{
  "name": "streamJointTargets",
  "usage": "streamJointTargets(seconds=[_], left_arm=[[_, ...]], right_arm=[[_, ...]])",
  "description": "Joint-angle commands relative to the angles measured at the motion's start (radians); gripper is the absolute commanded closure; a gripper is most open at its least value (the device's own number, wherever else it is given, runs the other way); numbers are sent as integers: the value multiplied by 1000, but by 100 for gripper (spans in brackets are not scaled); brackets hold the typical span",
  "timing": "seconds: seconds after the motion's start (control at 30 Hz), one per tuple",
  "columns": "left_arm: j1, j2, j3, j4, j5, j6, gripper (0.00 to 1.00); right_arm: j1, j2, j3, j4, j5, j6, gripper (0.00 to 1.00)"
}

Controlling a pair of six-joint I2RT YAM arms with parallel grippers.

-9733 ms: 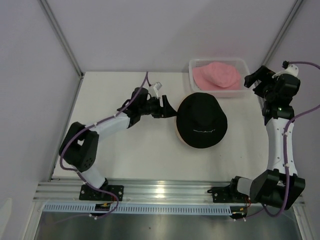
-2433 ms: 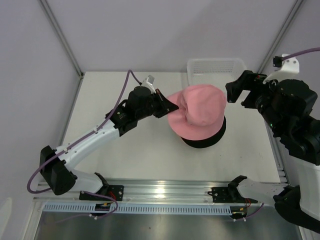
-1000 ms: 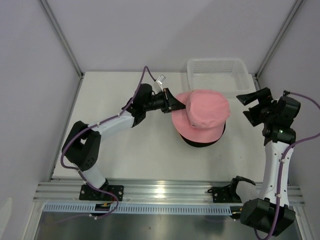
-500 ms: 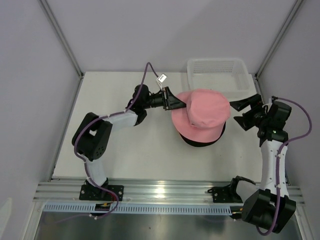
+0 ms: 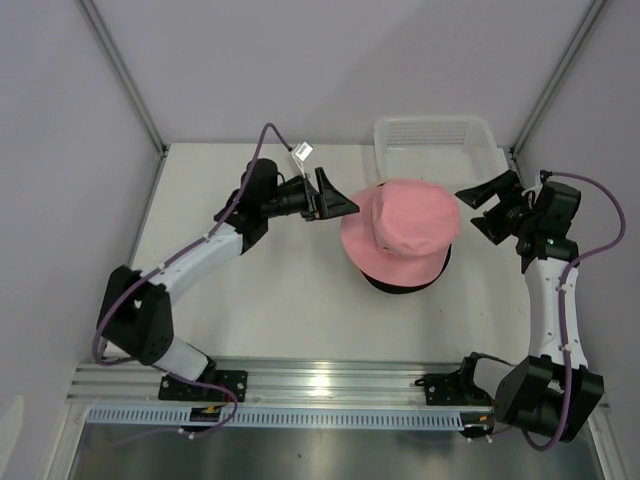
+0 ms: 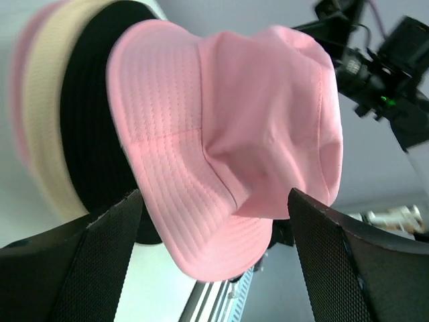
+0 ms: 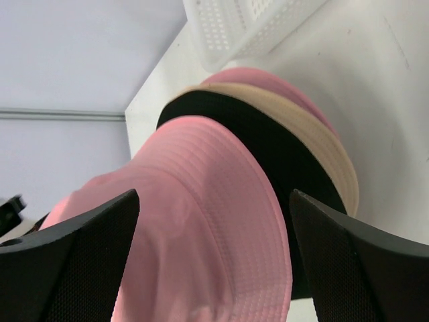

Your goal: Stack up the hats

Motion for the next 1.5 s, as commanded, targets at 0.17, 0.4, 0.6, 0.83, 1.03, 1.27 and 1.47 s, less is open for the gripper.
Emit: streamJointTargets(seconds=[0.17, 0.4, 0.6, 0.83, 1.03, 1.27, 1.47], left_arm=[[-31, -140, 43, -556, -391, -19, 14], [-126, -106, 17, -524, -488, -128, 20], [-146, -137, -46, -326, -548, -234, 30], [-159, -80, -140, -71, -565, -285, 61], [-160, -22, -121, -58, -565, -231, 73], [-159, 15, -17, -213, -539, -107, 62], [-157, -3, 1, -232, -474, -7, 56]], right_arm=[[109, 122, 172, -43, 121, -138, 5], [134, 189, 206, -16, 98, -132, 6], [200, 208, 195, -16, 121, -132, 10], [171, 209, 160, -95, 195, -161, 12], [-12, 123, 69, -110, 138, -173, 13], [-17, 65, -39, -8, -9, -117, 14], [-12, 5, -203, 193, -90, 34, 15]])
